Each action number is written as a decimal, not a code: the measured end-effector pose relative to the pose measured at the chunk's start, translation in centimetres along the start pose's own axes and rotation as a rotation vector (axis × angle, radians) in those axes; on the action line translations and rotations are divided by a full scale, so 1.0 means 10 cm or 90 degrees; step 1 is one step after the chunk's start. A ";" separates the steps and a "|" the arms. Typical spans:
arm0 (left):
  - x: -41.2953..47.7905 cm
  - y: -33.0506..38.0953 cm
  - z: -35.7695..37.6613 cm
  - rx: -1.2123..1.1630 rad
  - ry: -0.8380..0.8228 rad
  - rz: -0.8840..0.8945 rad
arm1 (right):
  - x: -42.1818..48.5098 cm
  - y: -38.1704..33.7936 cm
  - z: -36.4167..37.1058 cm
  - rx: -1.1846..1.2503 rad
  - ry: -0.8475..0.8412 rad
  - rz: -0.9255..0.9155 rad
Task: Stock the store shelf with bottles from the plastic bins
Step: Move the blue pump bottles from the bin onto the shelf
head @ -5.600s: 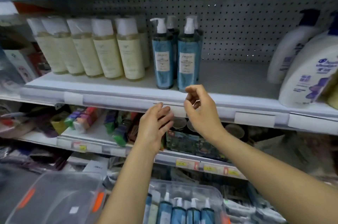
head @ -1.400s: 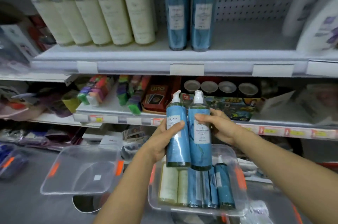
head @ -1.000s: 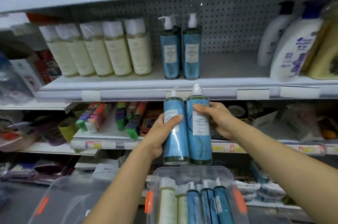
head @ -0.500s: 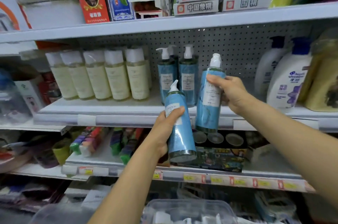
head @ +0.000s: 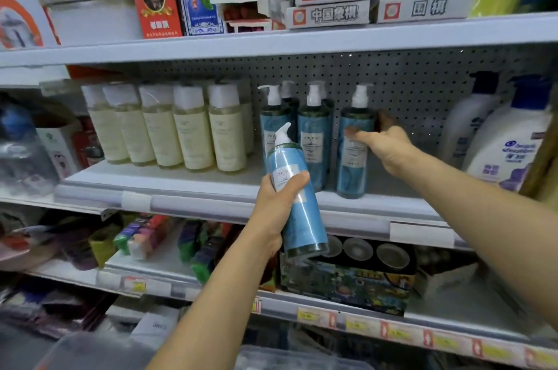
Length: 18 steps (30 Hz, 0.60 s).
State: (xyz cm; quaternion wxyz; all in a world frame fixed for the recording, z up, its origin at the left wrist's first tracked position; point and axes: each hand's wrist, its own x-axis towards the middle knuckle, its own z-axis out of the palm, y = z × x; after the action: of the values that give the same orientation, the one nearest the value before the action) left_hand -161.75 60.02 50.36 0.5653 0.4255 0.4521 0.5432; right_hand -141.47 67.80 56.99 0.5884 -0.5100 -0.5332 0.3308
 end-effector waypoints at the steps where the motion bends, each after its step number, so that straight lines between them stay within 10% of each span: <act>1: 0.02 0.00 0.01 0.002 0.005 0.004 | 0.03 0.02 -0.01 -0.016 -0.003 -0.006; 18: 0.12 0.01 0.17 0.003 0.034 0.026 | 0.40 0.57 0.11 -0.250 -0.032 0.097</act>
State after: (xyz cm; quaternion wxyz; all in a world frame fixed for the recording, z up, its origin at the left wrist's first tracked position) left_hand -160.10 61.27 50.82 0.5412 0.4212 0.4593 0.5645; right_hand -140.79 73.32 52.66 0.4376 -0.6452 -0.5618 0.2768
